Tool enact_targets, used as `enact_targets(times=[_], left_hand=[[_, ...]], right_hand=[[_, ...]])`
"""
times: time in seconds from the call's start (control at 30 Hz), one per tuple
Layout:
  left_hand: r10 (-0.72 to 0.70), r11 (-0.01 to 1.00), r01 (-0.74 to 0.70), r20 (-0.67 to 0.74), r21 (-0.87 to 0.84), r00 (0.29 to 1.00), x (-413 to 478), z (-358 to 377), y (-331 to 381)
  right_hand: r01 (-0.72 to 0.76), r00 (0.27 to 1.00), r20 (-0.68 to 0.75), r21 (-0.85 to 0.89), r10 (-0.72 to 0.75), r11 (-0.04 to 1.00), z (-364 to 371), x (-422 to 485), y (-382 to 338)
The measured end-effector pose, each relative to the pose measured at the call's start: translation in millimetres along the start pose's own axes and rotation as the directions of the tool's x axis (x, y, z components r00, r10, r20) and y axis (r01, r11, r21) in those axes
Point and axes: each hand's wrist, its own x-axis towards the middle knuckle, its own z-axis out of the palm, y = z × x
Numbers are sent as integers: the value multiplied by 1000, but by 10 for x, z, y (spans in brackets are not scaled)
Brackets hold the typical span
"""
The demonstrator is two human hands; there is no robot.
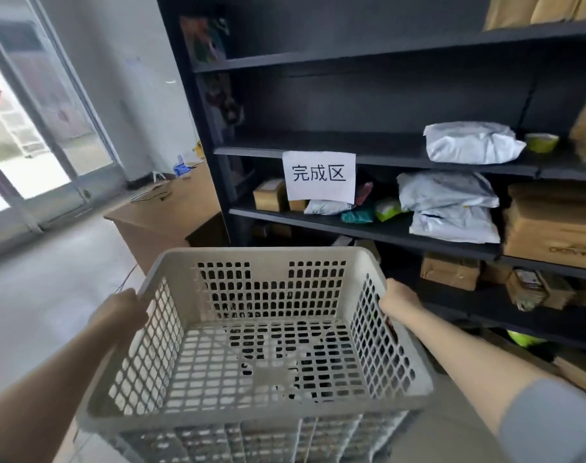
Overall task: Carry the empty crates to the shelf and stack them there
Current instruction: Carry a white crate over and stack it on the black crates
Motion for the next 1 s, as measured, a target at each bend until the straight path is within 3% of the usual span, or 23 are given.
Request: enact_targets(times=[0.23,0.43,0.73,1.0], left_hand=[[-27,994,15,115,110,993,1101,282,-114],[-1,994,-12,123,107,992,1979,597,279],[128,979,-156,202,128,971,3130,1083,1177],[291,940,-327,270,97,918,4268,1511,1792]], right_hand=[[-8,998,66,-40,11,999,638,828,-720],[-27,997,76,-27,29,999,811,1577,-1009],[-195,980,-29,18,196,981,957,2365,-1059],[-397,909,-82,126,408,909,1261,2689,-1321]])
